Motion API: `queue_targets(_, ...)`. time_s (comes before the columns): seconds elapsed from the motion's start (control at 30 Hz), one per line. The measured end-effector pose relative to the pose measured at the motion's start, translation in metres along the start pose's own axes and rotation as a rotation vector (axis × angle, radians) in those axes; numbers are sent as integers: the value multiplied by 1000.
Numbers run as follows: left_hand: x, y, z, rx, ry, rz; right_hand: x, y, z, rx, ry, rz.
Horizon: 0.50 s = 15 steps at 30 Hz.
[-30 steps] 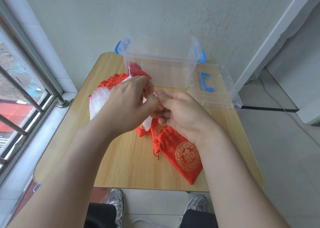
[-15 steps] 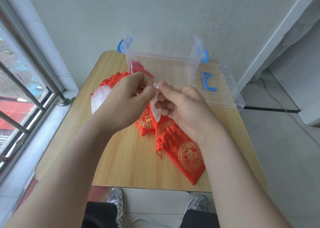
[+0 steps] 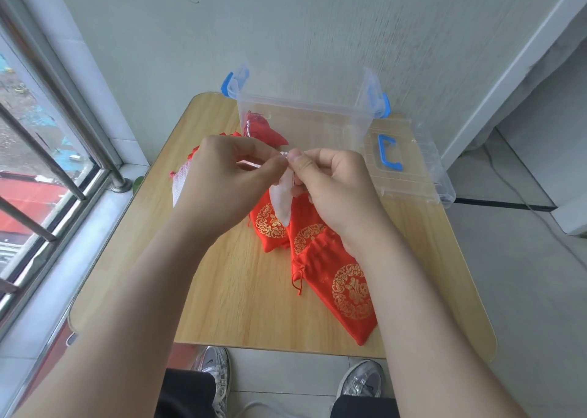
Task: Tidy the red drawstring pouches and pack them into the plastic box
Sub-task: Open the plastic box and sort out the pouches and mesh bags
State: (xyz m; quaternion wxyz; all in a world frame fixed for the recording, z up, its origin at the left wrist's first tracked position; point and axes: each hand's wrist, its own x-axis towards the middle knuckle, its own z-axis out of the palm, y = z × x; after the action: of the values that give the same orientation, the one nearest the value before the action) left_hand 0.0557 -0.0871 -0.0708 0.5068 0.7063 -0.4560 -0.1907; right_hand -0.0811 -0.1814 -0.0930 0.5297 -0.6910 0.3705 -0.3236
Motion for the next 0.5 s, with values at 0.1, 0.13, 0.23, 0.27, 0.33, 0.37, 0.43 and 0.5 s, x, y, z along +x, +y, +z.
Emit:
queue_targets(0.1,0,1,4,-53,37,-85,-1,0,1,-56,25,-20)
queue_targets(0.13,0,2,4,-72,49,-111,-1,0,1,-70,29,-27)
queue_targets(0.23,-1,4,7,-102,68,-132,-3,-3,1,-72,22,-24)
queue_targets(0.27,-1,5,8,-98,72,-129,-3,-4,0,-71,15,-14)
queue_targets(0.33,-1,5,9,-85,79,-124,-4,-6,1,-71,2,6)
queue_targets(0.37,0,5,10,-74,77,-117,-4,-7,0,-62,-7,18)
queue_targets(0.43,0,4,10,-30,61,-86,-6,-9,-1,-38,-37,47)
queue_targets(0.5,0,3,10,54,49,-31,-8,-10,-2,-22,-94,91)
